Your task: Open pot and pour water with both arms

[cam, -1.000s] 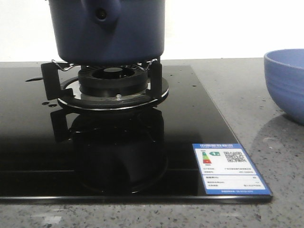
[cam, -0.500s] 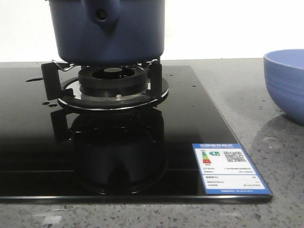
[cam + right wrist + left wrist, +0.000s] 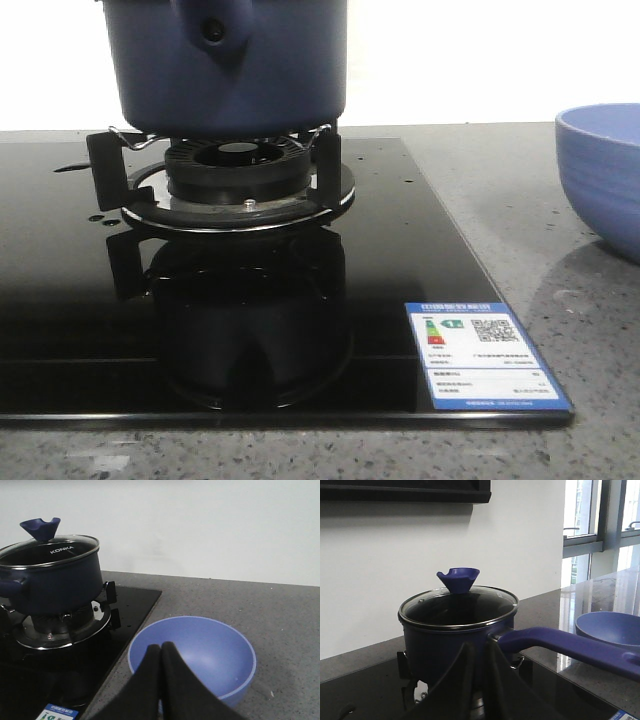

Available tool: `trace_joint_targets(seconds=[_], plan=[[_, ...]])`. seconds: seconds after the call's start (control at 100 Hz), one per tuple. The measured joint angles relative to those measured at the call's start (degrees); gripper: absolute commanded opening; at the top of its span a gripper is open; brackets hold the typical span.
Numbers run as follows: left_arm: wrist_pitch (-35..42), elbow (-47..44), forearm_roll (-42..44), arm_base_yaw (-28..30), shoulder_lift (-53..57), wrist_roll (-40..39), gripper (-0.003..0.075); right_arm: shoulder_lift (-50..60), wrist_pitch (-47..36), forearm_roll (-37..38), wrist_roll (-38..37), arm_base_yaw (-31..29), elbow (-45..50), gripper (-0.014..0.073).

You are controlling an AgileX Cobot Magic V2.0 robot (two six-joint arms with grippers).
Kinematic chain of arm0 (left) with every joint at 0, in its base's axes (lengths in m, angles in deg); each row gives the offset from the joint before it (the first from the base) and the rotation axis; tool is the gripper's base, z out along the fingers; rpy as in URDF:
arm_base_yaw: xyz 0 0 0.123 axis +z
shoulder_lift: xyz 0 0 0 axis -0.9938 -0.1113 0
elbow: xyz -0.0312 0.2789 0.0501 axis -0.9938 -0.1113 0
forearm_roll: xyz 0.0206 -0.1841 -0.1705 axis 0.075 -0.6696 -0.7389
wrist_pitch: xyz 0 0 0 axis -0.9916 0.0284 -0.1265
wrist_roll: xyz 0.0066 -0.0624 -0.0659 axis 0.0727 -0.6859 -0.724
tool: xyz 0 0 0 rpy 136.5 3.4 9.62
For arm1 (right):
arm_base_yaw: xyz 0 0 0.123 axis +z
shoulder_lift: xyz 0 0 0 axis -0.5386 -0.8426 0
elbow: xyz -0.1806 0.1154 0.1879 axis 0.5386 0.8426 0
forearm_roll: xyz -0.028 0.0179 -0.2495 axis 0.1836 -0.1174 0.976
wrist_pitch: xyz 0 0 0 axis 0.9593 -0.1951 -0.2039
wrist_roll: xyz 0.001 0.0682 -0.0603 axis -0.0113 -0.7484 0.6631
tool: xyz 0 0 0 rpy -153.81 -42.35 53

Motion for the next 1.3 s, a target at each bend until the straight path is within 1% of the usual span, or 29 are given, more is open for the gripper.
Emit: trace_joint_targets(seconds=[0.39,0.43,0.47,0.52,0.57,0.58,0.59,0.6,0.61,0.62,0.64,0.65,0.69,0.71,0.72,0.76,0.79,0.84,0.88,0.93,1.05,1.18,1.3], plan=[[0.76,0.00,0.33,0.00,0.00,-0.09,-0.0020,0.00,0.00,-0.04,0.00,0.00,0.00,-0.0064],[1.40,0.00,1.78,0.00,0.00,-0.44,-0.0020,0.00,0.00,-0.04,0.00,0.00,0.00,-0.0064],[2.20,0.00,5.50,0.00,0.04,-1.91,-0.0020,0.00,0.00,-0.04,0.00,0.00,0.00,-0.0064],[3.13,0.00,12.55,0.00,0.42,-6.70,-0.0020,0.00,0.00,-0.04,0.00,0.00,0.00,-0.0064],[4.06,0.00,22.35,0.00,1.26,-15.06,-0.0020,0.00,0.00,-0.04,0.00,0.00,0.00,-0.0064],[4.19,0.00,25.57,0.00,1.38,-18.00,-0.0020,0.00,0.00,-0.04,0.00,0.00,0.00,-0.0064],[4.33,0.00,27.23,0.00,1.50,-19.45,-0.0020,0.00,0.00,-0.04,0.00,0.00,0.00,-0.0064],[4.45,0.00,28.86,0.00,1.80,-22.49,-0.0020,0.00,0.00,-0.04,0.00,0.00,0.00,-0.0064],[4.45,0.00,32.31,0.00,1.95,-24.07,-0.0020,0.00,0.00,-0.04,0.00,0.00,0.00,-0.0064],[4.55,0.00,33.98,0.00,2.28,-27.21,-0.0020,0.00,0.00,-0.04,0.00,0.00,0.00,-0.0064],[4.55,0.00,39.10,0.00,2.83,-30.39,-0.0020,0.00,0.00,-0.04,0.00,0.00,0.00,-0.0064],[4.55,0.00,42.56,0.12,3.04,-33.63,-0.0020,0.00,0.00,-0.04,0.00,0.00,0.00,-0.0064],[4.55,-0.28,50.93,0.35,4.37,-42.98,-0.0020,0.00,0.00,-0.04,0.00,0.00,0.00,-0.0064],[4.44,-0.69,55.56,0.51,5.12,-45.91,-0.0020,0.00,0.00,-0.04,0.00,0.00,0.00,-0.0064],[4.44,-0.81,58.52,0.67,5.38,-48.74,-0.0020,0.00,0.00,-0.04,0.00,0.00,0.00,-0.0064],[4.34,-1.84,65.21,1.19,7.01,-56.19,-0.0020,0.00,0.00,-0.04,0.00,0.00,0.00,-0.0064],[4.33,-2.71,70.83,1.77,8.13,-60.35,-0.0020,0.00,0.00,-0.04,0.00,0.00,0.00,-0.0064],[4.70,-4.66,76.68,2.73,10.16,-66.02,-0.0020,0.00,0.00,-0.04,0.00,0.00,0.00,-0.0064],[5.35,-6.67,79.49,3.53,11.88,-69.16,-0.0020,0.00,0.00,-0.04,0.00,0.00,0.00,-0.0064],[6.62,-9.27,82.04,4.99,13.74,-71.22,-0.0020,0.00,0.00,-0.14,0.00,0.00,0.00,-0.0064],[9.39,-15.58,83.43,8.75,17.23,-73.15,-0.0020,0.00,0.00,-0.14,0.00,0.00,0.00,-0.0064],[9.03,-19.83,83.43,12.83,18.28,-75.03,-0.0020,0.00,0.00,-0.18,0.12,0.00,0.00,-0.0064],[6.13,-21.03,83.43,15.72,18.28,-75.98,-0.0020,0.00,-0.04,-0.27,0.12,0.00,0.00,-0.0064]])
